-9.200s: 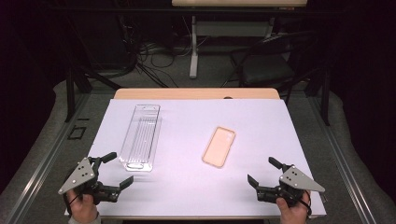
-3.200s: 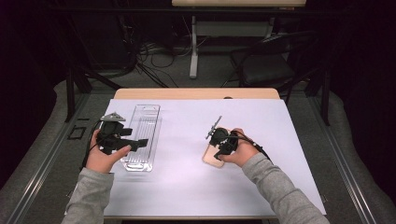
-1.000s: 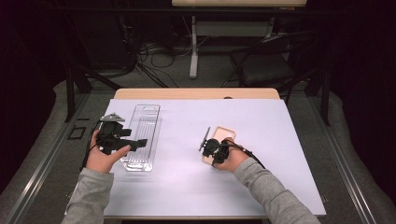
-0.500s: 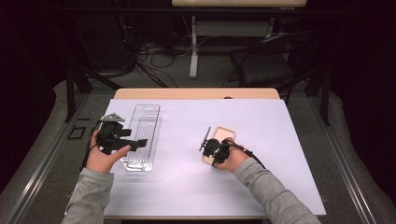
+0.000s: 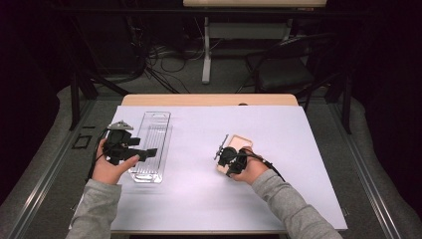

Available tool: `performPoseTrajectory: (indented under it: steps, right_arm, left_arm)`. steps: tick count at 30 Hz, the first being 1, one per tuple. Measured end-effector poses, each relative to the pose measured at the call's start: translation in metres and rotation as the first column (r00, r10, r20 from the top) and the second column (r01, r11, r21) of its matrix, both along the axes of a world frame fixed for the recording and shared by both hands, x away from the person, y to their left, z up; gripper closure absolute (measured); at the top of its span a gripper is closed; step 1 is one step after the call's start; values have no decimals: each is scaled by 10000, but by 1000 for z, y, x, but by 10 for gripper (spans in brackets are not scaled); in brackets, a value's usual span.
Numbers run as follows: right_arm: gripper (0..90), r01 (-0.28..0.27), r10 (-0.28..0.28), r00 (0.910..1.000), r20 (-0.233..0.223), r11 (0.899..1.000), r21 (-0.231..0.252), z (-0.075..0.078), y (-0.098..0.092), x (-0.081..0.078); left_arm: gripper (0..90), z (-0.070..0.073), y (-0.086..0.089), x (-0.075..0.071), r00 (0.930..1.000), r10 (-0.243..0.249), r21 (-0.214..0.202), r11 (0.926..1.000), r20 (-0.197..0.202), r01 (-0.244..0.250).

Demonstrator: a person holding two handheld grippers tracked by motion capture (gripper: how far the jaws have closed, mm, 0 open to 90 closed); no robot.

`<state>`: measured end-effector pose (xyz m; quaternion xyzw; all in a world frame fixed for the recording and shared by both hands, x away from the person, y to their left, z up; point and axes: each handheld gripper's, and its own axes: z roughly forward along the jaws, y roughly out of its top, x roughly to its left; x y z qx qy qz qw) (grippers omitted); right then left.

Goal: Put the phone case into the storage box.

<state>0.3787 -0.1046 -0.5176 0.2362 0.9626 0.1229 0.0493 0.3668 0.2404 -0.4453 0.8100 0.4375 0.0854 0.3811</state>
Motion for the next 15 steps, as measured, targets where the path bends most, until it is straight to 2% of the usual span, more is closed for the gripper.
performPoseTrajectory:
  steps: [8, 15]
  right_arm:
    - [879, -41, 24, 9987, 506, 9994, 348, 6, -4, -7]
    - [879, 15, -101, 9952, 971, 9961, 879, 9, -9, -12]
  left_arm:
    - [157, 0, -1, 0, 10000, -1, 7, 10000, 38, 1]
    - [157, 0, -2, -1, 10000, -27, 20, 10000, 20, 27]
